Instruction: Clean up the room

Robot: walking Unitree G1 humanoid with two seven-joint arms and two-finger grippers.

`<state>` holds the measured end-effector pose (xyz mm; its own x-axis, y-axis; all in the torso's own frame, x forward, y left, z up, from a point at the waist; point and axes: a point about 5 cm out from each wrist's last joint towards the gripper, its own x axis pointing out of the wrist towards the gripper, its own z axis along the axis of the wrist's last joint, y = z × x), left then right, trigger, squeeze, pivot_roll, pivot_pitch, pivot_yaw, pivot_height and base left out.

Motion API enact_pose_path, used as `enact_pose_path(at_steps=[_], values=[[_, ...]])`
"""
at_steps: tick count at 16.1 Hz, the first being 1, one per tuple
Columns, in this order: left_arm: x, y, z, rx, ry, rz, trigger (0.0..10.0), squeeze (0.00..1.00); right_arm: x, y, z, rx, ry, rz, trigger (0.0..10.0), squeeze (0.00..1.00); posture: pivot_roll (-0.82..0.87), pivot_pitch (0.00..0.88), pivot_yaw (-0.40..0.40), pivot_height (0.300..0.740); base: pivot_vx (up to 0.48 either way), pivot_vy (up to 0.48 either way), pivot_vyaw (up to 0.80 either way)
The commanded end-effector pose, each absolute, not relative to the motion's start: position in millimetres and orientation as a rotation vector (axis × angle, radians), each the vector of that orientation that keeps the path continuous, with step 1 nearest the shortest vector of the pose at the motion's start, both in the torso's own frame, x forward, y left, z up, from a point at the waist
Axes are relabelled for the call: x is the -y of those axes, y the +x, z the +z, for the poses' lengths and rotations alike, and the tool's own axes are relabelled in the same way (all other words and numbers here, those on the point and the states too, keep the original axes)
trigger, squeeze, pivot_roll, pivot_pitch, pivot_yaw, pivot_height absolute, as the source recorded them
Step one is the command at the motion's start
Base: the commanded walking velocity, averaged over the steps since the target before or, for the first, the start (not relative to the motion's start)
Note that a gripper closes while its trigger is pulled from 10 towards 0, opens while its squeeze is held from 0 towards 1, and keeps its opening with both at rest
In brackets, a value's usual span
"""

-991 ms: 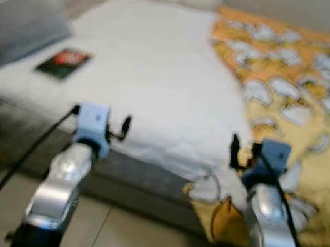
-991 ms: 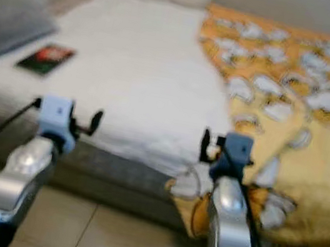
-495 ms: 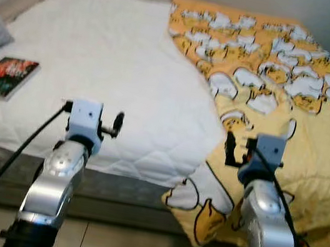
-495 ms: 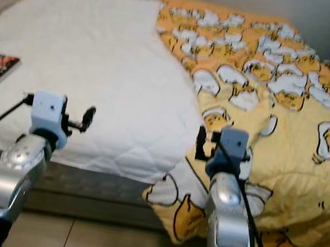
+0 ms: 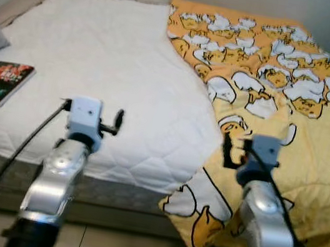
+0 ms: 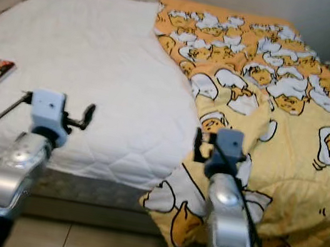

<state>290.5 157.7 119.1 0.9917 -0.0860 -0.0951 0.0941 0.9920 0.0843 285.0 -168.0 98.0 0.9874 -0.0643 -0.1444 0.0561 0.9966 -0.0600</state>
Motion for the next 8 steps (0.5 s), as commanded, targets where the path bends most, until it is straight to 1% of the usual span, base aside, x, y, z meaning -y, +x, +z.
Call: enact_pose_path(at_steps=[1,8], values=[[-160.2,290.9,121.8,-0.081,0.104,-0.088,10.0,0.90,165.9,286.3,99.4,-0.146,-0.053,-0.052,10.0,0.00,0.01,0.000,-0.009,0.740,0.322,0.000,0.00],[-162.2,289.9,121.3,-0.084,0.103,-0.088,10.0,0.91,165.3,285.3,98.1,-0.151,-0.057,-0.052,10.0,0.00,0.01,0.000,-0.004,0.740,0.324,0.000,0.00]])
